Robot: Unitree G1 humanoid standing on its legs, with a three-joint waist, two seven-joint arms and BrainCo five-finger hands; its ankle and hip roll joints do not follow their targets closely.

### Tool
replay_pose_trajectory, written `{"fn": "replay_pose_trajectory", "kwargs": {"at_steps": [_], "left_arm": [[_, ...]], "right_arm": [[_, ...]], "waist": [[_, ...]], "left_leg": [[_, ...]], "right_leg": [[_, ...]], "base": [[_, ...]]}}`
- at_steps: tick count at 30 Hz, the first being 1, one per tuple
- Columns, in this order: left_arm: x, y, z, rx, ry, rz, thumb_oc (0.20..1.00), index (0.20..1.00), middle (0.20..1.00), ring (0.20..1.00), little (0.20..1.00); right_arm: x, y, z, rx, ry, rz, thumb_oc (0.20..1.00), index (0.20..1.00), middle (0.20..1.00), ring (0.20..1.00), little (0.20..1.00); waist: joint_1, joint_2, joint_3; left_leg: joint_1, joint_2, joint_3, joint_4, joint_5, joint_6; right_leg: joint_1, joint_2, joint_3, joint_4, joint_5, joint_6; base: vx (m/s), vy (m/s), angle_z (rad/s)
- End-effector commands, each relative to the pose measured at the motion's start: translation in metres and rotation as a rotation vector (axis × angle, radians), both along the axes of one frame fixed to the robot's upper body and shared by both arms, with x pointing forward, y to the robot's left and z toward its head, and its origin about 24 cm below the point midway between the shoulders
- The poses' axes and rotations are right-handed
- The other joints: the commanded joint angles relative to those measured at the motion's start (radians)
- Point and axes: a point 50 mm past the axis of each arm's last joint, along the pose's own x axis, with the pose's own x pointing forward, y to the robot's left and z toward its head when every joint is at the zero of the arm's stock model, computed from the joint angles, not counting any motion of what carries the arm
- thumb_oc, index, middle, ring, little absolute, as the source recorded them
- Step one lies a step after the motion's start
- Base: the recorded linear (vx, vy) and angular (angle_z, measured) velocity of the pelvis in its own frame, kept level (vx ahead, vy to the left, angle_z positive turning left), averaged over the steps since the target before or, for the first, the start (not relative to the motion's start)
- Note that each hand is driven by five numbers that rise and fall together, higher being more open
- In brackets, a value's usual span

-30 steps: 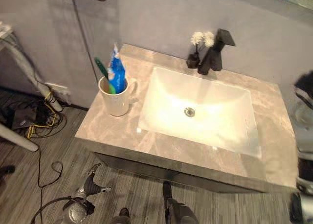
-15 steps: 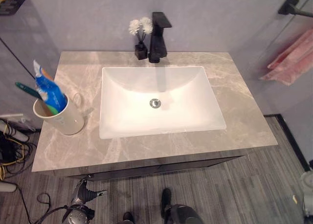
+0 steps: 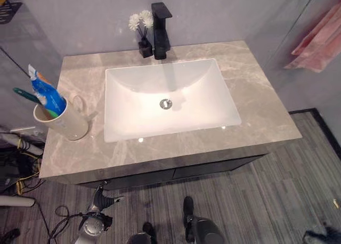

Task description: Put brush and paste in cup on sink, flatten towel.

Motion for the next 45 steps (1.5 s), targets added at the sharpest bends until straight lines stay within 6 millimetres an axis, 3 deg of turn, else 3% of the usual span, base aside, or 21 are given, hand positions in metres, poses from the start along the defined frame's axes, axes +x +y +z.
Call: {"fn": "replay_pose_trajectory", "kwargs": {"at_steps": [1, 4, 5, 7, 11, 16, 18, 23, 29, 31, 32, 33, 35, 37, 38, 41, 43, 45], "left_arm": [[0.000, 0.014, 0.012, 0.010, -0.060, 0.022, 1.000, 1.000, 1.000, 1.000, 1.000], [0.002, 0.014, 0.015, 0.004, -0.071, 0.011, 1.000, 1.000, 1.000, 1.000, 1.000], [0.002, 0.012, 0.014, 0.003, -0.064, -0.004, 1.000, 1.000, 1.000, 1.000, 1.000], [0.001, 0.009, 0.015, -0.005, -0.069, -0.025, 1.000, 1.000, 1.000, 1.000, 1.000], [0.000, 0.007, 0.020, -0.025, -0.090, -0.053, 1.000, 1.000, 1.000, 1.000, 1.000], [0.007, 0.010, 0.045, -0.057, -0.198, -0.113, 1.000, 1.000, 1.000, 1.000, 1.000], [0.006, 0.010, 0.053, -0.085, -0.218, -0.150, 1.000, 1.000, 1.000, 1.000, 1.000], [0.003, 0.013, 0.074, -0.032, -0.235, -0.288, 1.000, 1.000, 1.000, 1.000, 1.000], [0.008, 0.018, 0.107, 0.003, -0.335, -0.354, 1.000, 1.000, 1.000, 1.000, 1.000], [0.012, 0.021, 0.118, 0.005, -0.384, -0.342, 1.000, 1.000, 1.000, 1.000, 1.000], [0.014, 0.019, 0.122, -0.013, -0.405, -0.346, 1.000, 1.000, 1.000, 1.000, 1.000], [0.018, 0.017, 0.128, -0.021, -0.434, -0.351, 1.000, 1.000, 1.000, 1.000, 1.000], [0.020, 0.015, 0.138, -0.034, -0.482, -0.361, 1.000, 1.000, 1.000, 1.000, 1.000], [0.026, 0.013, 0.151, -0.077, -0.551, -0.364, 1.000, 1.000, 1.000, 1.000, 1.000], [0.030, 0.012, 0.158, -0.097, -0.591, -0.369, 1.000, 1.000, 1.000, 1.000, 1.000], [0.033, 0.006, 0.168, -0.165, -0.664, -0.365, 1.000, 1.000, 1.000, 1.000, 1.000], [0.033, 0.004, 0.175, -0.215, -0.707, -0.354, 1.000, 1.000, 1.000, 1.000, 1.000], [0.034, 0.000, 0.182, -0.268, -0.741, -0.373, 1.000, 1.000, 1.000, 1.000, 1.000]], "right_arm": [[-0.013, -0.010, -0.001, 0.080, -0.030, -0.027, 1.000, 1.000, 1.000, 1.000, 1.000], [-0.013, 0.000, -0.008, 0.141, -0.044, -0.008, 1.000, 1.000, 1.000, 1.000, 1.000], [-0.009, 0.015, -0.018, 0.227, -0.056, 0.048, 1.000, 1.000, 1.000, 1.000, 1.000], [0.000, 0.026, -0.023, 0.266, -0.061, 0.101, 1.000, 1.000, 1.000, 1.000, 1.000], [0.021, 0.048, -0.030, 0.337, -0.059, 0.258, 1.000, 1.000, 1.000, 1.000, 1.000], [0.083, 0.093, -0.022, 0.292, 0.024, 0.852, 1.000, 1.000, 1.000, 1.000, 1.000], [0.093, 0.099, -0.019, 0.269, 0.020, 0.924, 1.000, 1.000, 1.000, 1.000, 1.000], [0.092, 0.101, -0.017, 0.275, 0.002, 0.966, 1.000, 1.000, 1.000, 1.000, 1.000], [0.069, 0.092, -0.025, 0.315, 0.026, 0.882, 1.000, 1.000, 1.000, 1.000, 1.000], [0.061, 0.090, -0.028, 0.334, 0.029, 0.856, 1.000, 1.000, 1.000, 1.000, 1.000], [0.058, 0.091, -0.029, 0.349, 0.023, 0.845, 1.000, 1.000, 1.000, 1.000, 1.000], [0.052, 0.090, -0.032, 0.371, 0.045, 0.822, 1.000, 1.000, 1.000, 1.000, 1.000], [0.050, 0.086, -0.033, 0.365, 0.076, 0.810, 1.000, 1.000, 1.000, 1.000, 1.000], [0.056, 0.083, -0.030, 0.347, 0.072, 0.819, 1.000, 1.000, 1.000, 1.000, 1.000], [0.062, 0.082, -0.028, 0.337, 0.066, 0.834, 1.000, 1.000, 1.000, 1.000, 1.000], [0.083, 0.084, -0.020, 0.294, 0.053, 0.904, 1.000, 1.000, 1.000, 1.000, 1.000], [0.092, 0.085, -0.016, 0.275, 0.047, 0.936, 1.000, 1.000, 1.000, 1.000, 1.000], [0.097, 0.088, -0.013, 0.263, 0.045, 0.973, 1.000, 1.000, 1.000, 1.000, 1.000]], "waist": [[0.003, 0.072, -0.055], [0.009, 0.093, -0.061], [0.023, 0.111, -0.067], [0.036, 0.115, -0.071], [0.056, 0.098, -0.065], [0.104, 0.059, -0.053], [0.126, 0.052, -0.051], [0.151, 0.047, -0.047], [0.174, 0.064, -0.032], [0.177, 0.073, -0.023], [0.170, 0.075, -0.024], [0.174, 0.083, -0.029], [0.201, 0.073, -0.027], [0.186, 0.078, -0.017], [0.181, 0.075, -0.012], [0.198, 0.063, 0.001], [0.198, 0.057, 0.003], [0.202, 0.036, -0.002]], "left_leg": [[-0.052, 0.183, 0.001, -0.233, 0.332, -0.097], [-0.053, 0.192, 0.002, -0.238, 0.351, -0.111], [-0.030, 0.178, -0.021, -0.238, 0.331, -0.108], [-0.020, 0.155, -0.025, -0.222, 0.309, -0.099], [-0.034, 0.099, -0.030, -0.154, 0.254, -0.073], [-0.086, 0.024, -0.046, -0.068, 0.177, -0.022], [-0.093, -0.002, -0.059, -0.056, 0.155, -0.003], [-0.078, -0.071, -0.103, -0.067, 0.129, 0.044], [-0.034, -0.137, -0.194, -0.111, 0.128, 0.090], [-0.028, -0.145, -0.223, -0.103, 0.119, 0.098], [-0.024, -0.152, -0.239, -0.106, 0.120, 0.099], [-0.011, -0.154, -0.249, -0.125, 0.123, 0.097], [0.007, -0.172, -0.242, -0.136, 0.114, 0.093], [0.009, -0.159, -0.269, -0.132, 0.110, 0.079], [0.009, -0.161, -0.274, -0.122, 0.106, 0.074], [0.019, -0.158, -0.247, -0.098, 0.076, 0.059], [0.019, -0.153, -0.239, -0.076, 0.060, 0.052], [0.017, -0.155, -0.224, -0.051, 0.042, 0.041]], "right_leg": [[0.111, -0.025, 0.013, 0.096, -0.140, 0.122], [0.129, -0.030, 0.007, 0.086, -0.141, 0.130], [0.147, -0.036, 0.021, 0.085, -0.148, 0.139], [0.168, -0.061, 0.031, 0.081, -0.142, 0.148], [0.190, -0.117, 0.052, 0.071, -0.111, 0.165], [0.158, -0.186, 0.053, 0.112, -0.058, 0.193], [0.151, -0.204, 0.037, 0.144, -0.028, 0.200], [0.118, -0.255, 0.013, 0.290, 0.088, 0.201], [0.080, -0.293, -0.007, 0.475, 0.221, 0.200], [0.064, -0.252, 0.031, 0.521, 0.184, 0.194], [0.037, -0.200, 0.061, 0.527, 0.141, 0.181], [0.001, -0.164, 0.031, 0.508, 0.053, 0.164], [0.025, -0.236, -0.118, 0.435, 0.080, 0.178], [-0.013, -0.191, -0.091, 0.351, 0.041, 0.177], [-0.036, -0.192, -0.071, 0.302, 0.045, 0.183], [-0.018, -0.233, -0.141, 0.185, 0.095, 0.208], [-0.023, -0.237, -0.126, 0.163, 0.135, 0.221], [0.011, -0.234, -0.127, 0.123, 0.114, 0.218]], "base": [[0.10, 0.238, 0.22], [0.12, 0.221, 0.02], [0.16, 0.255, -0.18], [0.16, 0.257, -0.46], [0.10, 0.236, -0.03], [0.03, 0.236, 0.02], [0.04, 0.193, 0.14], [0.08, 0.208, 0.26], [0.08, 0.178, 0.60], [0.05, 0.113, 0.50], [0.09, 0.138, 0.52], [0.11, 0.155, 0.58], [0.12, 0.018, 0.23], [0.07, -0.113, 0.13], [0.08, -0.070, 0.39], [0.08, -0.081, 0.28], [0.09, -0.130, 0.03], [0.09, -0.119, 0.05]]}}
